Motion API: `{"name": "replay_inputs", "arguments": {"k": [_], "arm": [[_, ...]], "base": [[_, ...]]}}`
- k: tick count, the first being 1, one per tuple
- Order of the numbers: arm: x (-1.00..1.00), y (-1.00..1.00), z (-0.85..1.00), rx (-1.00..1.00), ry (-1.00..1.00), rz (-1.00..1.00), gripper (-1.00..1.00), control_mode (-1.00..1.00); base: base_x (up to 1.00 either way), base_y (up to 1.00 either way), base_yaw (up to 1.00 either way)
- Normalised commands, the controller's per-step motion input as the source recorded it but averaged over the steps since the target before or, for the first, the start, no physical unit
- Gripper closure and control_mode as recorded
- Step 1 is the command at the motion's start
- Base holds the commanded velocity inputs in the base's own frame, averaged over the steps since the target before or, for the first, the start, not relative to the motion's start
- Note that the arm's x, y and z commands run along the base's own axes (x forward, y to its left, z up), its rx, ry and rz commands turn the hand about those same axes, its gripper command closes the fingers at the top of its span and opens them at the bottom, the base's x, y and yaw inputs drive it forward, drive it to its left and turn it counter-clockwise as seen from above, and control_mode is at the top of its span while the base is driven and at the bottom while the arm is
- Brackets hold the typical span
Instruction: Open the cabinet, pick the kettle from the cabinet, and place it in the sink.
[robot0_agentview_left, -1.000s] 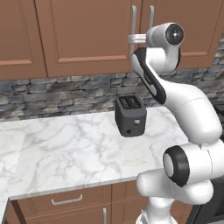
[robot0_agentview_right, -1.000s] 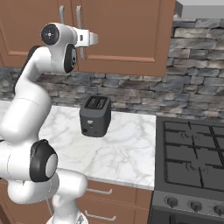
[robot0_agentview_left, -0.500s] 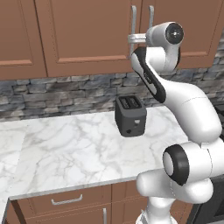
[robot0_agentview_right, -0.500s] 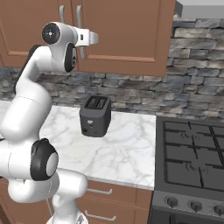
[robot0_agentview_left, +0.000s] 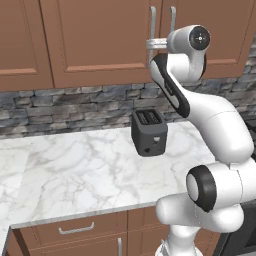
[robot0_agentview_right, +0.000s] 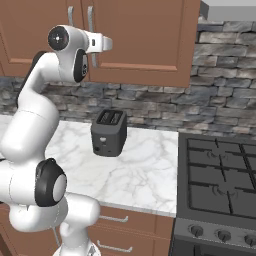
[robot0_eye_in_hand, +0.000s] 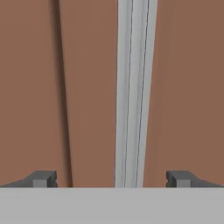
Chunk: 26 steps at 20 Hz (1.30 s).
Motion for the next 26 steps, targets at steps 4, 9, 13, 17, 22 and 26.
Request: {"name": "replay_inputs", "arguments": {"k": [4, 9, 13, 17, 22, 26], "arm": [[0.36, 0.0, -0.14, 0.06, 0.0, 0.0, 1.0, -1.0], [0.21, 0.0, -0.14, 0.09, 0.0, 0.0, 1.0, -1.0], [0.0, 0.0, -0.12, 0.11, 0.0, 0.02, 1.0, -1.0], [-0.18, 0.0, -0.12, 0.11, -0.04, 0.09, 1.0, -1.0], [-0.3, -0.04, -0.07, 0.03, 0.0, 0.1, 1.0, -1.0], [-0.43, -0.12, -0.01, 0.0, 0.0, 0.12, 1.0, -1.0]], "base": [[0.0, 0.0, 0.0], [0.0, 0.0, 0.0], [0.0, 0.0, 0.0], [0.0, 0.0, 0.0], [0.0, 0.0, 0.0], [0.0, 0.0, 0.0]]}}
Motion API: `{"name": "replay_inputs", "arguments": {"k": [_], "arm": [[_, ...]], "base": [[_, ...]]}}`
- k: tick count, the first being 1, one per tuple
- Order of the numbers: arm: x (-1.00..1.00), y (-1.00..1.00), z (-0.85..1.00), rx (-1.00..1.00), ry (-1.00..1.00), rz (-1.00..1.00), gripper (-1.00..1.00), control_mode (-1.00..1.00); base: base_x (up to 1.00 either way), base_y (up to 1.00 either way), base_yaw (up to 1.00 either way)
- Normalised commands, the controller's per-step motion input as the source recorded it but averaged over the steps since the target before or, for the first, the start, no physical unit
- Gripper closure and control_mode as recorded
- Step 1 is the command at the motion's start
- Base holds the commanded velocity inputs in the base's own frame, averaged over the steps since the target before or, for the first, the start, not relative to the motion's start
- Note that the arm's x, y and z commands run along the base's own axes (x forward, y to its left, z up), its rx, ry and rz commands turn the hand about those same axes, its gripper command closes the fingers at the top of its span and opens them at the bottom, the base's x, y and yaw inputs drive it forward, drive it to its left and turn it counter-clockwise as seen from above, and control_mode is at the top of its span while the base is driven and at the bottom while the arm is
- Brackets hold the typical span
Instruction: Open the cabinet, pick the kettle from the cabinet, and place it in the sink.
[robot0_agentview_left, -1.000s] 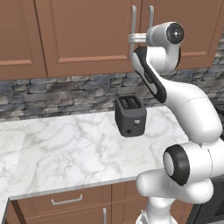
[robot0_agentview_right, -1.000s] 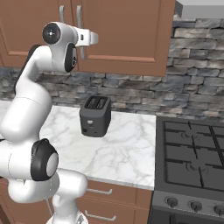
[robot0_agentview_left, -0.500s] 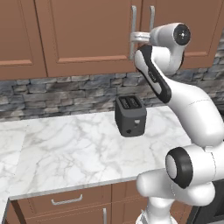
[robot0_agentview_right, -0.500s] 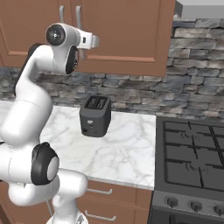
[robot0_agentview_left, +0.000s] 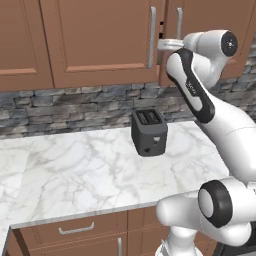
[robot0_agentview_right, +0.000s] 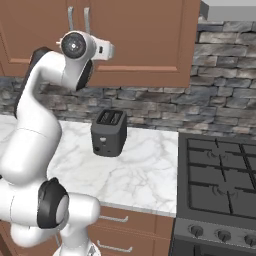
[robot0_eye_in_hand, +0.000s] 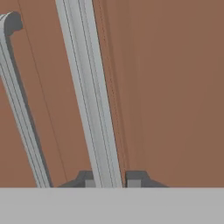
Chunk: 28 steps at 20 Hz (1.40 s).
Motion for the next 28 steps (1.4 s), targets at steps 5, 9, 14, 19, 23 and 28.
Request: {"name": "replay_inputs", "arguments": {"k": [5, 9, 14, 19, 23, 28], "arm": [[-0.57, -0.25, 0.0, 0.0, 0.0, 0.14, 1.0, -1.0], [-0.61, -0.37, 0.0, 0.0, 0.0, 0.14, 1.0, -1.0], [-0.54, -0.41, 0.0, -0.02, 0.0, 0.13, 1.0, -1.0], [-0.5, -0.51, 0.0, -0.01, 0.0, 0.13, 1.0, -1.0], [-0.45, -0.58, 0.0, 0.0, 0.0, 0.05, 1.0, -1.0], [-0.39, -0.62, 0.0, 0.0, 0.0, 0.01, 1.0, -1.0]], "base": [[0.0, 0.0, 0.0], [0.0, 0.0, 0.0], [0.0, 0.0, 0.0], [0.0, 0.0, 0.0], [0.0, 0.0, 0.0], [0.0, 0.0, 0.0]]}}
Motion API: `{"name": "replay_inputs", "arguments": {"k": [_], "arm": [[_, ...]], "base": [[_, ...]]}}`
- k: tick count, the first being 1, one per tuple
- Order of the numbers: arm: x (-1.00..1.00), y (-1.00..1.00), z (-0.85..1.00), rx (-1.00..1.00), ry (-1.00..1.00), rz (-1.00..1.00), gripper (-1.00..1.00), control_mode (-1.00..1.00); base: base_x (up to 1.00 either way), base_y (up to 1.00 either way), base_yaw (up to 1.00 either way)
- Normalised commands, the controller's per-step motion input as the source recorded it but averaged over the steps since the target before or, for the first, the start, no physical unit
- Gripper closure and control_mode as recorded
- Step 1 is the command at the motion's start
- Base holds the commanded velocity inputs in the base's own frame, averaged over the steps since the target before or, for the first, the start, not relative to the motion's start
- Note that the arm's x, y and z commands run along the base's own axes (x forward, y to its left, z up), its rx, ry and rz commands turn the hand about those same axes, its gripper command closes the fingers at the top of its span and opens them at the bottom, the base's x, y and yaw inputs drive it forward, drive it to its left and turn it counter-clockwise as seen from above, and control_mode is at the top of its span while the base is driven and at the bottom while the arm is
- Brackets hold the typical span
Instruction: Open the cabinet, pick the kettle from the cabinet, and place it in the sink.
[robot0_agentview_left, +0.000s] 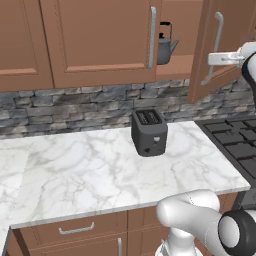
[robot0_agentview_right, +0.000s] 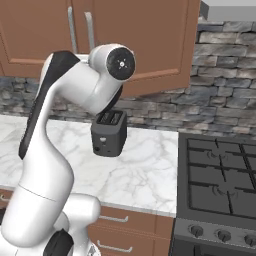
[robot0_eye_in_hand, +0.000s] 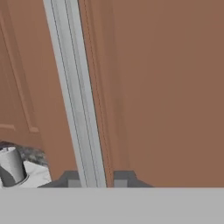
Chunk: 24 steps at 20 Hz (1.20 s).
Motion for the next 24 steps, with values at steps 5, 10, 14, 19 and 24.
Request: {"name": "replay_inputs", "arguments": {"k": [5, 10, 14, 19, 24], "arm": [[-0.34, -0.64, 0.0, 0.0, 0.0, 0.0, 1.0, -1.0], [-0.29, -0.68, 0.0, 0.0, 0.0, 0.0, 1.0, -1.0], [-0.27, -0.69, 0.0, 0.0, 0.0, 0.0, 1.0, -1.0], [-0.23, -0.64, 0.0, 0.0, 0.02, 0.0, 1.0, -1.0], [-0.15, -0.41, -0.13, 0.0, 0.0, 0.0, -1.0, -1.0]], "base": [[0.0, 0.0, 0.0], [0.0, 0.0, 0.0], [0.0, 0.0, 0.0], [0.0, 0.0, 0.0], [0.0, 0.0, 0.0]]}}
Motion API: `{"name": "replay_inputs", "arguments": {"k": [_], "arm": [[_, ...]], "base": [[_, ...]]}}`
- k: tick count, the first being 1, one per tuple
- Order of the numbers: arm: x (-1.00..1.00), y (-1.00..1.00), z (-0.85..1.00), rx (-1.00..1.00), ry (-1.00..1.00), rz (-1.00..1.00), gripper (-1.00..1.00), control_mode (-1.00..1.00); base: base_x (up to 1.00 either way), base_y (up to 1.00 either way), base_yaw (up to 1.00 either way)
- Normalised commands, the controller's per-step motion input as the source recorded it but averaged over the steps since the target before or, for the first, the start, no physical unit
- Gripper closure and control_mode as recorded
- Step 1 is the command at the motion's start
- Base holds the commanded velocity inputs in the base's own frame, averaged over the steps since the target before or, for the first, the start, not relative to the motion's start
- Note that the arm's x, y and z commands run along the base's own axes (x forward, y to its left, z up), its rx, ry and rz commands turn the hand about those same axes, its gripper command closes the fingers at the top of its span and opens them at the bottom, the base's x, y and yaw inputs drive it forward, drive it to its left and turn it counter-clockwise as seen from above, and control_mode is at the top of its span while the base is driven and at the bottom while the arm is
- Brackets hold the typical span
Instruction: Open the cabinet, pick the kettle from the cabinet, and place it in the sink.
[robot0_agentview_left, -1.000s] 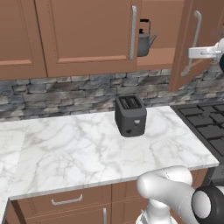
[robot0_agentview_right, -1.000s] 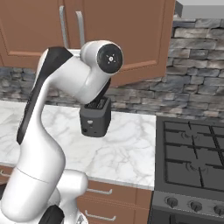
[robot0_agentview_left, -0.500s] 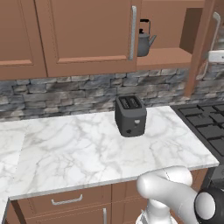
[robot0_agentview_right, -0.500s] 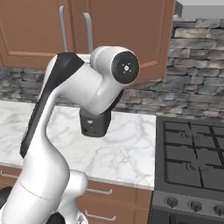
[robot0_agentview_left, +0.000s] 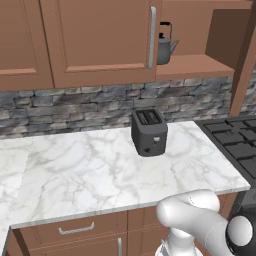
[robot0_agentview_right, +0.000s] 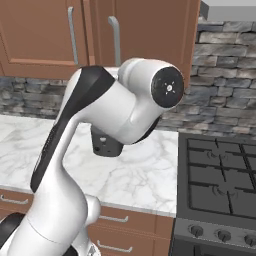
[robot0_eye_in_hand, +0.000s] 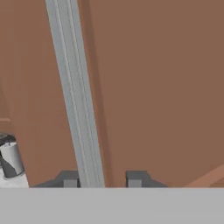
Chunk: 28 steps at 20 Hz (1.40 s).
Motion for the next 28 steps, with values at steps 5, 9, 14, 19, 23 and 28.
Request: {"name": "replay_inputs", "arguments": {"k": [5, 9, 14, 19, 23, 28], "arm": [[-0.05, 0.02, -0.5, -0.01, 0.01, -0.01, -1.0, -1.0], [-0.35, -0.16, -0.46, -0.1, 0.0, -0.05, -1.0, -1.0], [-0.5, -0.16, -0.2, -0.04, 0.0, -0.1, -1.0, -1.0], [-0.51, 0.14, 0.03, 0.0, 0.06, -0.19, -1.0, -1.0], [-0.44, 0.38, 0.02, 0.0, 0.02, -0.16, -1.0, -1.0], [-0.34, 0.5, 0.0, 0.0, 0.01, -0.18, -1.0, -1.0]], "base": [[0.0, 0.0, 0.0], [0.0, 0.0, 0.0], [0.0, 0.0, 0.0], [0.0, 0.0, 0.0], [0.0, 0.0, 0.0], [0.0, 0.0, 0.0]]}}
